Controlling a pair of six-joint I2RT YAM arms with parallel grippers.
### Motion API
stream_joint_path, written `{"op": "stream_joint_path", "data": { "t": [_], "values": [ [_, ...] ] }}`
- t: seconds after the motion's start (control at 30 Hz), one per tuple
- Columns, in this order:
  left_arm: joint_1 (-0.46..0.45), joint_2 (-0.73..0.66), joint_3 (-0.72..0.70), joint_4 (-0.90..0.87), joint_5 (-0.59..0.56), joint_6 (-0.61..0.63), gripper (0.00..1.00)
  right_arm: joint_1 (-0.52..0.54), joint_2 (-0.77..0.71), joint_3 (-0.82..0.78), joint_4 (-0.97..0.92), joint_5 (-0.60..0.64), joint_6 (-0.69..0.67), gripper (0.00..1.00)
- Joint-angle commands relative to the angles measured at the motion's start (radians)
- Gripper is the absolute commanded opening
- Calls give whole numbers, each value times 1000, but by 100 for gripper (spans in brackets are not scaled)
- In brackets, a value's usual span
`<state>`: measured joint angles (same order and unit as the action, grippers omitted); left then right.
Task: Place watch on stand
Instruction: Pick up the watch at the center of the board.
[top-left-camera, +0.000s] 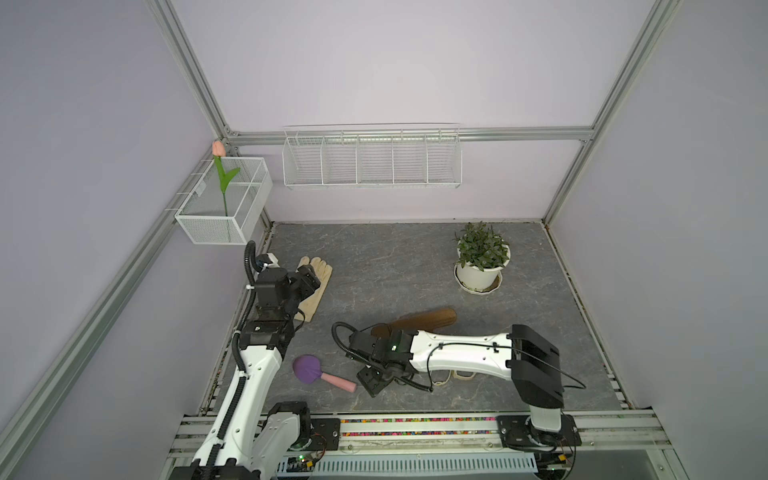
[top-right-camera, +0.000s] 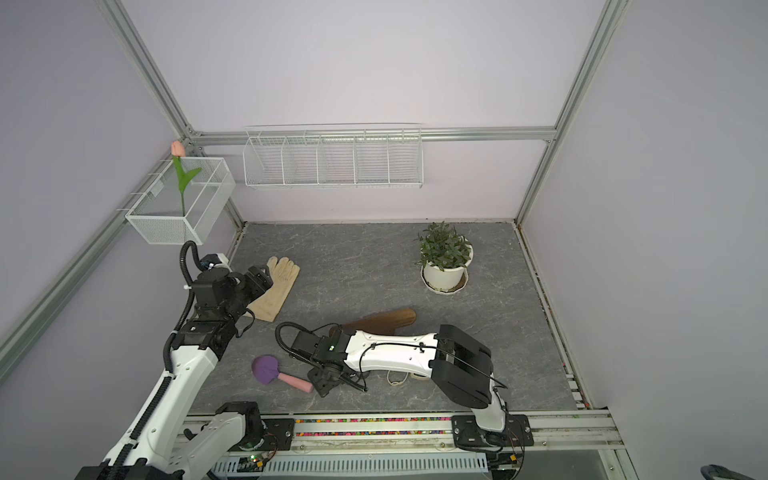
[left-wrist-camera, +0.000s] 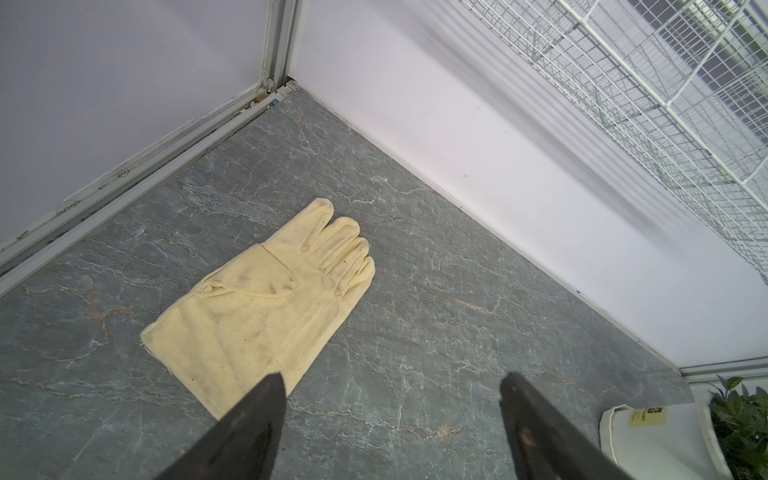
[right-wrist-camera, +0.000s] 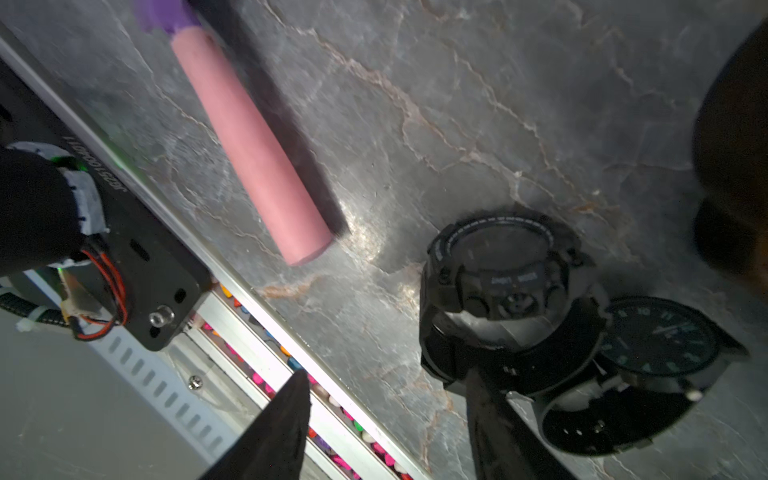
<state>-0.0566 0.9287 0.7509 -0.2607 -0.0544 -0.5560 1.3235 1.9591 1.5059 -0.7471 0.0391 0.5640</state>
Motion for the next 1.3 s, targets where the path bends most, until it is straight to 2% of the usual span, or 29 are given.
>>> {"op": "stream_joint_path", "data": {
  "t": [0.0, 0.4, 0.6, 0.7, 0.87, 1.1, 1.27],
  "values": [
    [-2, -11, -17, 9, -1, 2, 83, -8, 14, 21, -38, -13, 5, 60],
    [-2, -2, -14, 13, -1, 5, 83, -13, 100, 59, -17, 66, -45, 41],
    [-2, 2, -14, 13, -3, 4, 83, -15, 106, 36, 25, 64, -62, 33],
    [-2, 4, -11, 11, -2, -1, 83, -14, 101, 16, 56, 56, -76, 25],
    [-2, 0, -4, 3, -6, -2, 83, -13, 93, -16, 86, 50, -86, 8],
    [-2, -26, 3, -26, -23, -4, 82, -14, -7, -118, 186, 3, -147, 7],
    [-2, -71, 19, -73, -35, -17, 77, -15, -196, -271, 317, -90, -240, 7]
  ]
}}
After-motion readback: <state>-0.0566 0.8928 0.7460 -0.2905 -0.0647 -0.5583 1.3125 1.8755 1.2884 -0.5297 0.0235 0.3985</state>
